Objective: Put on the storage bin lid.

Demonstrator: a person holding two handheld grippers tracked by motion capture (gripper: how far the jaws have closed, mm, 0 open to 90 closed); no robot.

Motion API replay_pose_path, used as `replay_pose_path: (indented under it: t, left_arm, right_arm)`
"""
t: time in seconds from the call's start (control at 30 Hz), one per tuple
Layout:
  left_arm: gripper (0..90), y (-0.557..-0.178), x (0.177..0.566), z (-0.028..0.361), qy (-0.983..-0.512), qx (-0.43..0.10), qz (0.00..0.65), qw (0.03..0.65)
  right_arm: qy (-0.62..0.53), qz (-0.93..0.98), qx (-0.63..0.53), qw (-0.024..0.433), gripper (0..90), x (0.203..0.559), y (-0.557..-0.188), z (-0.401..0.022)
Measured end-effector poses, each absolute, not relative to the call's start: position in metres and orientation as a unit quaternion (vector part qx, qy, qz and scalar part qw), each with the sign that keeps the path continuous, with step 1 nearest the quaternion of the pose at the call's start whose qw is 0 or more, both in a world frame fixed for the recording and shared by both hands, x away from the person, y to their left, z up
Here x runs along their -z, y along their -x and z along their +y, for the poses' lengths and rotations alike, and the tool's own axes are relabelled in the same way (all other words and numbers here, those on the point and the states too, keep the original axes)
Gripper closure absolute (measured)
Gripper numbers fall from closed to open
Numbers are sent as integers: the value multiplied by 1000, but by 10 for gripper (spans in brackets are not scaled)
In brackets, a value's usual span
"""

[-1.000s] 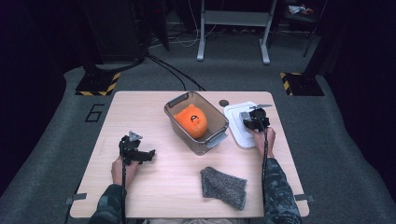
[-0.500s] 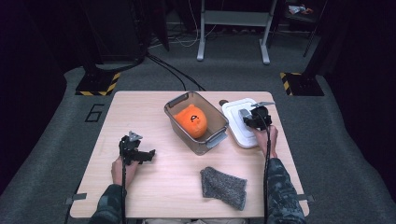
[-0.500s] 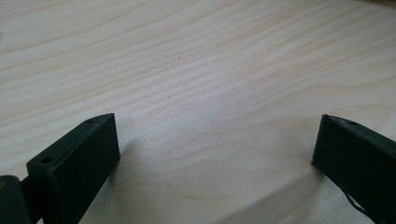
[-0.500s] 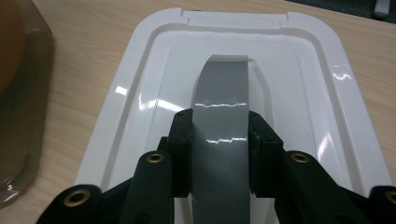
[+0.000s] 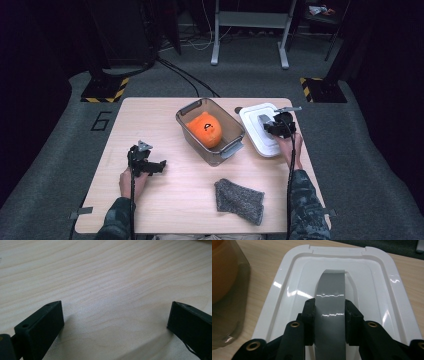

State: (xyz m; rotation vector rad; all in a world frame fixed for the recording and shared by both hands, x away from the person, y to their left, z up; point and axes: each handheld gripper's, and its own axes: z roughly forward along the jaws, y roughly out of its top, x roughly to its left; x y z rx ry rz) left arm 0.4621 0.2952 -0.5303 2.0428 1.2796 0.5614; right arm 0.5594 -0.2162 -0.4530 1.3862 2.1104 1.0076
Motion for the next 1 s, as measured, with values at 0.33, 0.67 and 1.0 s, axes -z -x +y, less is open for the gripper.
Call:
replay_pose_path:
  t: [0.33, 0.67, 1.0]
  left_arm:
    - [1, -462, 530, 295, -780, -213, 488, 328]
    - [1, -462, 530, 295, -780, -213, 488, 328]
    - [1, -462, 530, 295, -780, -213, 488, 327]
  right_arm:
    - [-492, 754, -377, 217, 671, 425, -557, -224]
    - [-477, 757, -383, 229, 671, 395, -560, -217]
    - [-465, 760, -390, 234, 671, 375, -559, -213]
